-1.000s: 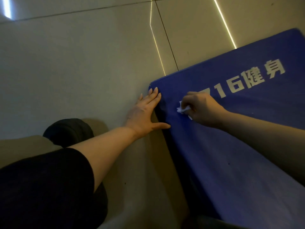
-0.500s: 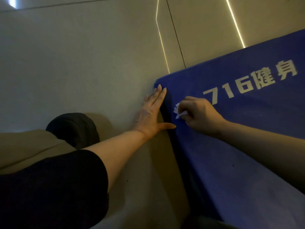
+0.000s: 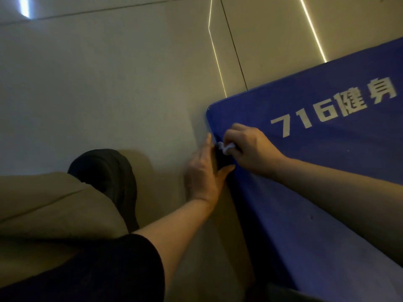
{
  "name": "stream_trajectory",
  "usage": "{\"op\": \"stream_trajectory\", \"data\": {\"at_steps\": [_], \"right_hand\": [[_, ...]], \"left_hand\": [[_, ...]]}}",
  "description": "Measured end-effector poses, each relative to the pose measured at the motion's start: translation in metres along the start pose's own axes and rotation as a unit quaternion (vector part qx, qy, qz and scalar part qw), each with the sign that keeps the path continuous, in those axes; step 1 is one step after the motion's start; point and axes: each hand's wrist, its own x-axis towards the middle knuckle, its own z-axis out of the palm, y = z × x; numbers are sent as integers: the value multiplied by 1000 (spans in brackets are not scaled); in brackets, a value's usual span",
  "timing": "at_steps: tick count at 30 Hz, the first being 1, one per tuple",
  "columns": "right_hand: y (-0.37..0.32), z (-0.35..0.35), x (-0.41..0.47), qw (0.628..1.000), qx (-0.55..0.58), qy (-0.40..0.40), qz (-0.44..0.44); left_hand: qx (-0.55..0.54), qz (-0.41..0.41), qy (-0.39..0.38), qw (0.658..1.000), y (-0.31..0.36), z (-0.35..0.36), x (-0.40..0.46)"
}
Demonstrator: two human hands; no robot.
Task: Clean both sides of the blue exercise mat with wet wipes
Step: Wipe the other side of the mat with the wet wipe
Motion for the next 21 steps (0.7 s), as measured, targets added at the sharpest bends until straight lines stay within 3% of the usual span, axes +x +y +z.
{"op": "stream_trajectory", "data": {"at_steps": [2,5,9,12,14,18,21], "right_hand": [[-4,3,23,999,-12,29,13],[-4,4,31,998,-7,46,38],[-2,-6,-19,998,-9,-54,30],[-2,-14,-54,990,-29,-129,46],[-4,-13,-51,992,-25,-114,52],[-7,-6,-24,996,12,-3,92],[-11,-7,-48,996,-4,-28,84]], "left_hand": [[-20,-45,50,998,7,9,-13],[-79,-122,57,988,11,13,-21],[-116,-117,37,986,13,15,-22],[-127,-174,30,976,29,20,-33],[-156,-211,32,964,41,25,-44],[-219,-222,35,949,54,26,-58],[-217,-198,31,955,54,23,-58]]}}
